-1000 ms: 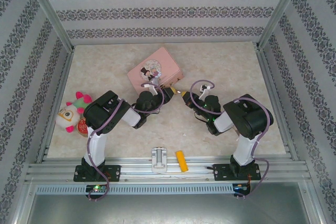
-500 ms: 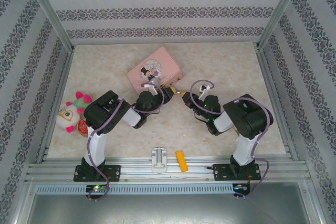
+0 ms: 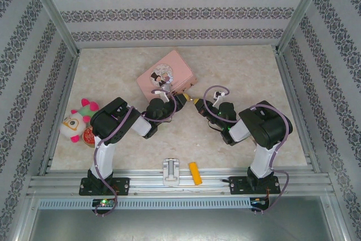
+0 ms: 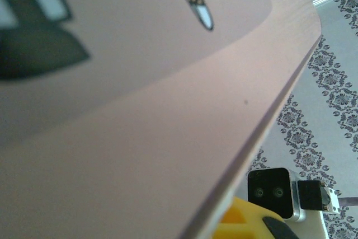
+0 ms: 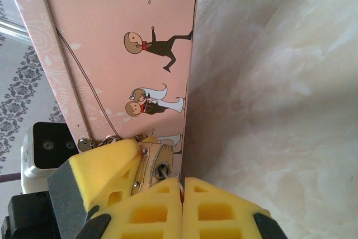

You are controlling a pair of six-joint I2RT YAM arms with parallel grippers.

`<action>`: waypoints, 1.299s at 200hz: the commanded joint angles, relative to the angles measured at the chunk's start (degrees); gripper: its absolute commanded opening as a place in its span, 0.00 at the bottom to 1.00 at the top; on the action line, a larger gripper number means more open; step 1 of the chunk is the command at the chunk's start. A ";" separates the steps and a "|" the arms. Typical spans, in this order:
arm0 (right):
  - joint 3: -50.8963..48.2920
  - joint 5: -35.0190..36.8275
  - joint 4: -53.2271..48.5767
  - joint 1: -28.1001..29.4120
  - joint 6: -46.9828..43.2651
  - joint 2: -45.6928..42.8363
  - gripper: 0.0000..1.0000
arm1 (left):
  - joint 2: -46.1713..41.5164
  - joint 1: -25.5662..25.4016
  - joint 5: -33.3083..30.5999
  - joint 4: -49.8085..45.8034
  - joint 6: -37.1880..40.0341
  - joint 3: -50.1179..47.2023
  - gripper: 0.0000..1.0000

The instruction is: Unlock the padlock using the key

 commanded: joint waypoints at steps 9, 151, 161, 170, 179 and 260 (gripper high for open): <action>2.15 -5.95 2.65 -1.11 1.96 0.36 0.00 | 5.05 -0.92 8.55 -8.47 -17.84 -1.59 0.00; 9.91 -19.43 2.31 -3.52 1.07 5.42 0.00 | 3.40 -0.88 12.05 -13.81 -17.39 -1.29 0.00; 10.28 -20.05 2.37 -3.52 0.69 5.63 0.00 | 3.37 -0.88 12.20 -13.95 -17.24 -1.17 0.00; 10.63 -20.46 2.33 -3.52 0.52 5.84 0.00 | 3.40 -0.88 12.42 -14.32 -17.22 -0.98 0.00; 11.04 -21.02 2.39 -3.52 0.52 6.15 0.00 | 3.52 -0.88 12.73 -14.57 -17.07 -0.72 0.00; 12.07 -25.06 1.44 -4.22 -1.16 7.10 0.00 | 3.42 -1.05 13.57 -17.39 -17.17 0.33 0.05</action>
